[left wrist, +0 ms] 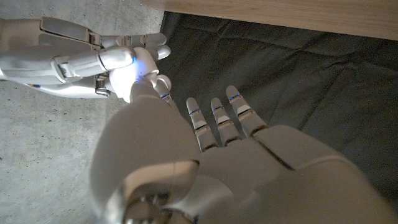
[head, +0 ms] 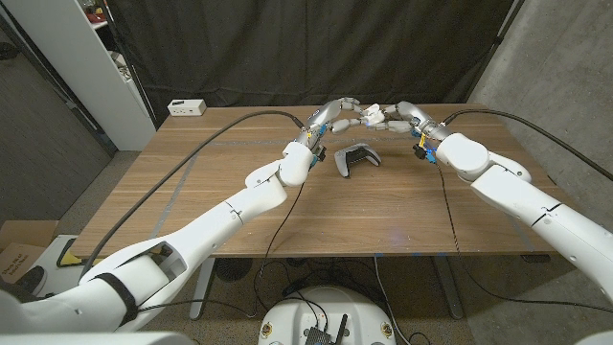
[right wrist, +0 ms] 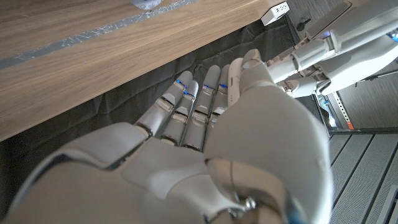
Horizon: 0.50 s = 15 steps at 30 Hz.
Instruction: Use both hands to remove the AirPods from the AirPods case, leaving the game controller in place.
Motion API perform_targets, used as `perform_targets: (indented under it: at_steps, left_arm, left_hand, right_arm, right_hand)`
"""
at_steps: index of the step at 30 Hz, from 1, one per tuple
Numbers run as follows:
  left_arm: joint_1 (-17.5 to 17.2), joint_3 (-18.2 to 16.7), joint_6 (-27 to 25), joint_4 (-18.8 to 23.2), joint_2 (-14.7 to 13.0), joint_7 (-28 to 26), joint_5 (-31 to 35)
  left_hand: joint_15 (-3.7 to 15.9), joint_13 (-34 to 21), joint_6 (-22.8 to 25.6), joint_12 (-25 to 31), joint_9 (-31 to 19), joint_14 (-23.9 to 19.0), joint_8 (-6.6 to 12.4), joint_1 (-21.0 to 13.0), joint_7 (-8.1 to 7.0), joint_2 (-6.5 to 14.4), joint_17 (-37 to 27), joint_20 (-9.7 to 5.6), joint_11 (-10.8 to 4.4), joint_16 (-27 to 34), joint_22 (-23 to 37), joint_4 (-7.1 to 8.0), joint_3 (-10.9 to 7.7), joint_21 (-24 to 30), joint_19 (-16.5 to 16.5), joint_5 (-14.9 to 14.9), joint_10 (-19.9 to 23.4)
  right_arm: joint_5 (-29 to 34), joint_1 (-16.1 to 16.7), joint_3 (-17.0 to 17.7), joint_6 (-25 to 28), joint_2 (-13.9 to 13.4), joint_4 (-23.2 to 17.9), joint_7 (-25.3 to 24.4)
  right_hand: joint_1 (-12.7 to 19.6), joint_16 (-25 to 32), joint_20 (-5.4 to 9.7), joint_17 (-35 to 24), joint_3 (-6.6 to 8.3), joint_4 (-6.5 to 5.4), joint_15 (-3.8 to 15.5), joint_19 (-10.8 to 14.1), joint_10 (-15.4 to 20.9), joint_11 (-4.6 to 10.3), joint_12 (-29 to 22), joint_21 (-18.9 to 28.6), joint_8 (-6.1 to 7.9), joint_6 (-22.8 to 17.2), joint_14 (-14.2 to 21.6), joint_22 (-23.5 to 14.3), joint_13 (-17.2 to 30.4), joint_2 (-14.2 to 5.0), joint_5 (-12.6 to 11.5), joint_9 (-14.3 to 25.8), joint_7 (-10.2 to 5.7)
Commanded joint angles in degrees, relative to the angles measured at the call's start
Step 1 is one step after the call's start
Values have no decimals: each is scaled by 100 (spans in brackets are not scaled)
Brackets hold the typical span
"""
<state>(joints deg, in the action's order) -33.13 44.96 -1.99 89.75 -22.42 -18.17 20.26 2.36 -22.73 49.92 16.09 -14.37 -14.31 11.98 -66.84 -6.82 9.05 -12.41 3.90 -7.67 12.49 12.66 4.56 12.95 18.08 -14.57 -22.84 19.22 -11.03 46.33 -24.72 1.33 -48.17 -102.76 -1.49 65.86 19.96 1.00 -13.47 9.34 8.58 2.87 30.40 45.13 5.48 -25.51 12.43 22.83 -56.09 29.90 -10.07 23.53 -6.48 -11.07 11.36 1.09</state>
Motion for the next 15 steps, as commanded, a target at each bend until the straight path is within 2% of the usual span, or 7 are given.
perform_targets:
  at_steps: [1, 5, 9, 12, 13, 15]
  left_arm:
    - [117, 33, -77, -29, -46, 224, -100]
    - [133, 34, -64, -36, -44, 213, -107]
    - [141, 34, -26, -69, -14, 144, -107]
    - [126, 25, 54, -115, 26, 24, -106]
    - [120, 17, 86, -129, 37, 2, -125]
    - [107, 9, 114, -138, 50, -42, -133]
  left_hand:
    - [445, -24, -16, -16, 6, 23, -30, -40, 74, -23, -11, -54, 3, -6, 25, -22, 33, 49, -4, 34, -1]
    - [432, -25, -7, -30, 10, 34, -23, -64, 105, -8, -13, -53, -4, -10, 26, -27, 21, 55, -6, 46, -29]
    - [404, -26, 72, -29, -7, 28, 25, -286, 66, 117, -24, -9, 51, -1, 29, -113, -124, 71, -6, 53, -19]
    - [463, -28, 249, 1, -44, -57, 113, -438, 69, 171, -40, -26, -13, 38, 37, -162, -241, 111, -62, 68, 66]
    - [456, -29, 289, 12, -57, -71, 133, -473, 45, 175, -45, -21, -81, 45, 41, -170, -274, 128, -86, 75, 97]
    - [472, -30, 402, 32, -85, -106, 187, -549, 32, 195, -57, -25, -78, 62, 49, -185, -347, 149, -101, 84, 155]
  right_arm:
    - [-13, -91, 5, -5, 80, 83, -9]
    - [-19, -112, 1, -32, 99, 119, -6]
    - [-25, -125, -3, -65, 104, 146, 12]
    - [-39, -120, 2, -78, 98, 153, 24]
    - [-50, -117, 4, -82, 95, 158, 34]
    - [-54, -115, 4, -89, 87, 165, 47]
  right_hand:
    - [22, 3, -5, -19, 59, -4, 877, -17, -15, 36, -29, -13, 29, -468, 58, -24, 14, -63, -34, 1161, -198]
    - [24, 6, -5, -29, 60, -3, 875, -18, -19, 33, -32, -15, 24, -465, 58, -24, 17, -63, -34, 1166, -200]
    - [24, 12, -1, -43, 61, -4, 889, -22, -27, 31, -34, -17, 17, -464, 59, -24, 22, -68, -36, 1166, -215]
    - [28, 13, -2, -49, 62, 0, 891, -24, -27, 40, -34, -19, 15, -468, 60, -24, 18, -64, -36, 1170, -217]
    - [29, 12, 0, -52, 62, 1, 898, -23, -34, 39, -30, -18, 14, -466, 56, -24, 15, -62, -36, 1173, -223]
    - [26, 11, 1, -55, 62, -2, 902, -25, -46, 42, -28, -19, 10, -466, 55, -24, 17, -65, -36, 1171, -221]
